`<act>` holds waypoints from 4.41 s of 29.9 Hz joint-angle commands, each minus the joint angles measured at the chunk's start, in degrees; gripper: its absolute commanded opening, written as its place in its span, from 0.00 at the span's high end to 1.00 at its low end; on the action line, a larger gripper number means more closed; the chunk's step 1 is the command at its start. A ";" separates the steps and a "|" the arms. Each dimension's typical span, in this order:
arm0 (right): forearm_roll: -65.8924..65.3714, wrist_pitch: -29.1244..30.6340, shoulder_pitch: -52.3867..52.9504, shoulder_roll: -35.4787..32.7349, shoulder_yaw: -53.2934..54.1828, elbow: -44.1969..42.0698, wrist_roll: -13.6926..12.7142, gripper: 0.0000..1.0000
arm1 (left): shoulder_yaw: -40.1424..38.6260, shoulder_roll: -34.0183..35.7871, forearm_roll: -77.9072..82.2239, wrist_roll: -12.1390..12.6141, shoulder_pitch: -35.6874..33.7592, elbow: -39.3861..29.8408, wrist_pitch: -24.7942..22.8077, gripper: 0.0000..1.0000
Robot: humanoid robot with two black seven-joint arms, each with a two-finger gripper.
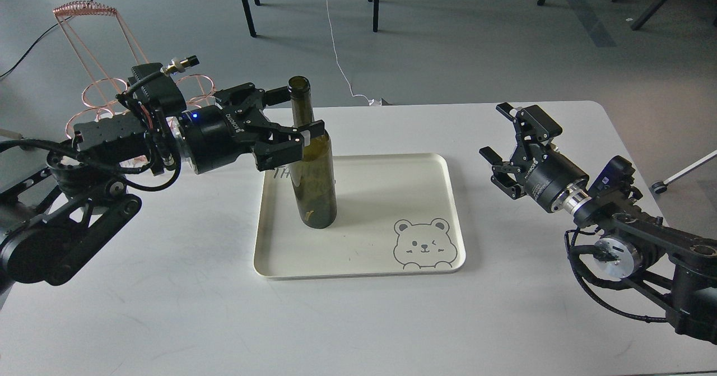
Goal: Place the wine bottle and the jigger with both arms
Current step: 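Close the left gripper around the bottle neck, then lift the bottle and carry it over the copper wire rack, then lower the bottle into the rack and open the left gripper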
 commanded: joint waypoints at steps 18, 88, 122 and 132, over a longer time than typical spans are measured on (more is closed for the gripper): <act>0.00 -0.08 -0.17 0.09 0.00 0.09 0.00 0.01 | 0.10 -1.55 0.03 -0.01 -1.26 0.46 0.09 0.44; -0.18 -1.49 -0.61 1.23 0.00 0.09 0.00 0.01 | 3.88 15.07 -7.44 -0.01 -22.35 24.89 -1.14 0.85; -0.18 -1.49 -0.96 1.23 0.00 0.09 0.00 0.01 | 5.37 10.85 -7.53 -0.01 -20.42 31.22 0.35 0.82; -0.18 -1.49 -1.49 1.23 0.00 0.09 0.00 0.01 | 7.22 9.62 -9.99 -0.01 -18.75 33.77 2.63 0.80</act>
